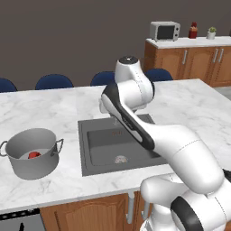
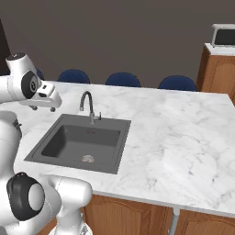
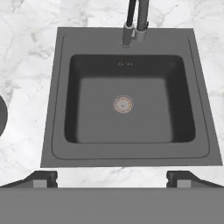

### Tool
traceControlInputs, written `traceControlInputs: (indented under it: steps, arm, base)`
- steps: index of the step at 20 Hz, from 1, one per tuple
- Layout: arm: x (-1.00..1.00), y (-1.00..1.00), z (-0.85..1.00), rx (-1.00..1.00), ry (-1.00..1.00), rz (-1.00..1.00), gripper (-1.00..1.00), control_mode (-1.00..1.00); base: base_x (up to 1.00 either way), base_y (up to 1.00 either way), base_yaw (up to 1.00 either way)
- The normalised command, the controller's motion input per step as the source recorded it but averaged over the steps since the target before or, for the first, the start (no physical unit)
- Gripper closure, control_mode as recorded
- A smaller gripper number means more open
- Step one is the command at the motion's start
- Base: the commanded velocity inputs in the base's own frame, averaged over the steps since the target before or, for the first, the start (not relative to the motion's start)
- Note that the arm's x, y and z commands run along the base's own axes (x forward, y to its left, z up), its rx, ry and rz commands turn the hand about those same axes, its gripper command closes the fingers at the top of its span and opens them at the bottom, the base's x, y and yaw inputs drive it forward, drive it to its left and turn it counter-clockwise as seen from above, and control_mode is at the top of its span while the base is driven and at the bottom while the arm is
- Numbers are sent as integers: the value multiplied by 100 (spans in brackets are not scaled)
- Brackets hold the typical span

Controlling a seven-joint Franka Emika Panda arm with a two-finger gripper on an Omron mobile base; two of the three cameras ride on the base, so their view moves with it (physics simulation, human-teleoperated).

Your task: Dump the bell pepper from the pot into the sink. Then turn on the water and wash the bell pepper. Then turn off the water and put the bell pepper back in the pot.

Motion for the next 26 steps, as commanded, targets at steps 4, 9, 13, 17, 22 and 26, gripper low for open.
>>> traceControlInputs:
  steps: [4,9,13,17,22,26]
  arm:
    - [0,45,-14,0,0,0,-100,-100]
    - [-1,33,-13,0,0,0,-100,-100]
    - [0,8,-11,7,2,0,-100,-100]
    - [0,4,-15,8,0,3,-100,-100]
    - [13,11,-18,6,2,5,-100,-100]
    - [18,18,-8,5,7,4,-100,-100]
  base:
    - [0,0,0]
    - [0,0,0]
    - [0,0,0]
    - [0,0,0]
    - [0,0,0]
    - [0,0,0]
